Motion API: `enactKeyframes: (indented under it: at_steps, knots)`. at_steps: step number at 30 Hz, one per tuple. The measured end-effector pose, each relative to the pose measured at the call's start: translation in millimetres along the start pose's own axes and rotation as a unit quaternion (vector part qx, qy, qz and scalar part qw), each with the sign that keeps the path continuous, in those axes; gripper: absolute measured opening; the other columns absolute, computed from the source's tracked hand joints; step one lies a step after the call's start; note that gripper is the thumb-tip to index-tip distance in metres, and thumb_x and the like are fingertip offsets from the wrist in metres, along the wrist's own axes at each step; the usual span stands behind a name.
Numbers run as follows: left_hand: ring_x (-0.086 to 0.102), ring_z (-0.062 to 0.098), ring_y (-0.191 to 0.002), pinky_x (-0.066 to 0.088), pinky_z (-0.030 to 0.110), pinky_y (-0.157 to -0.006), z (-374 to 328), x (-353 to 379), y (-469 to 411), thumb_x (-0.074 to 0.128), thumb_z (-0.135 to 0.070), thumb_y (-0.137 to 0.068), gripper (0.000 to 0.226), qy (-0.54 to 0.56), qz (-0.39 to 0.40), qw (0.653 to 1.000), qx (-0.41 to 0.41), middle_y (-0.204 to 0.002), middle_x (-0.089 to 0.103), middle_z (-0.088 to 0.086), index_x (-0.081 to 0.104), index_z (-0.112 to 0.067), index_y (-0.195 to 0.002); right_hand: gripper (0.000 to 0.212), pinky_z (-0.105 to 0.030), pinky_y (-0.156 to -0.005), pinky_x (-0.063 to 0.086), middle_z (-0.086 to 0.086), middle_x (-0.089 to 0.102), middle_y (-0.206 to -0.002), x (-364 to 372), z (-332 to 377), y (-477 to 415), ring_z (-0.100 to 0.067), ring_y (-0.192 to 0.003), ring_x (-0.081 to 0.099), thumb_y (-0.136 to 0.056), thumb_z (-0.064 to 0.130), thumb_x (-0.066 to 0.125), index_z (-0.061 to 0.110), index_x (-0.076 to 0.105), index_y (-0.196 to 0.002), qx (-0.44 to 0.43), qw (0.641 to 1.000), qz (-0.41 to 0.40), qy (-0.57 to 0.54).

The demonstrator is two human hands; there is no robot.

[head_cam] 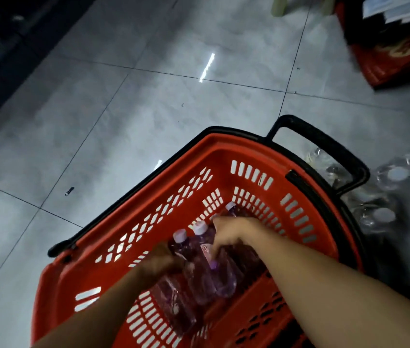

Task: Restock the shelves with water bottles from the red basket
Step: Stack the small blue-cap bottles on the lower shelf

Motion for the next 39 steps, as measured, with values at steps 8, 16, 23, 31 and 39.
enactKeyframes:
  at_steps: [8,16,23,31,39]
  knots:
    - [0.063,0.030,-0.078,0.053,0.043,-0.075,-122.8,17.1,40.7,0.094,-0.034,-0.056,0.052,0.184,0.037,0.967,0.175,-0.085,0.065,0.020,0.070,-0.007,-0.093,0.042,-0.062,-0.105,0.039,-0.022,0.060,-0.132,-58.1,15.2,127.2,-0.035,-0.119,0.057,-0.093,0.019,0.063,0.017,0.054,-0.133,-0.153,0.887,-0.080,-0.427]
    - [0.060,0.031,-0.104,0.048,0.043,-0.082,-238.7,95.1,109.2,0.056,-0.028,-0.091,0.043,0.263,0.171,0.902,0.297,-0.120,0.063,0.016,0.055,-0.005,-0.128,0.056,-0.046,-0.105,0.045,-0.009,0.063,-0.128,-79.6,23.9,269.5,-0.027,-0.118,0.060,-0.093,0.004,0.061,0.027,0.041,-0.140,-0.277,0.816,-0.273,-0.427]
    - [0.064,0.037,-0.098,0.056,0.044,-0.080,-301.9,196.8,166.8,0.062,0.016,-0.067,0.065,0.167,0.339,0.846,0.377,-0.114,0.064,0.029,0.051,0.004,-0.130,0.075,-0.028,-0.085,0.055,0.002,0.071,-0.109,-60.6,-38.9,404.8,-0.009,-0.098,0.069,-0.070,-0.008,0.071,0.024,0.041,-0.131,-0.223,0.749,-0.491,-0.385]
    - [0.063,0.029,-0.089,0.054,0.036,-0.080,-325.4,368.2,255.6,0.070,0.005,-0.064,0.059,0.114,0.476,0.777,0.396,-0.102,0.068,0.020,0.058,0.006,-0.122,0.055,-0.051,-0.093,0.053,-0.004,0.075,-0.100,38.7,-120.9,554.1,-0.024,-0.095,0.071,-0.058,0.020,0.081,0.022,0.059,-0.108,-0.133,0.466,-0.785,-0.385]
    - [0.067,0.022,-0.094,0.054,0.031,-0.088,-300.6,508.9,323.8,0.071,0.014,-0.067,0.060,0.066,0.571,0.714,0.399,-0.107,0.068,0.016,0.059,0.001,-0.123,0.053,-0.012,-0.073,0.052,0.028,0.067,-0.100,139.5,-180.0,625.2,0.010,-0.089,0.065,-0.082,0.018,0.078,0.032,0.050,-0.124,-0.029,0.306,-0.900,-0.308]
Point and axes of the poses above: each hand's wrist, its own y-axis away from the middle knuckle, its own x-axis out of the palm, z = x × y, the point moved 3 cm from there along -y, towards the middle knuckle
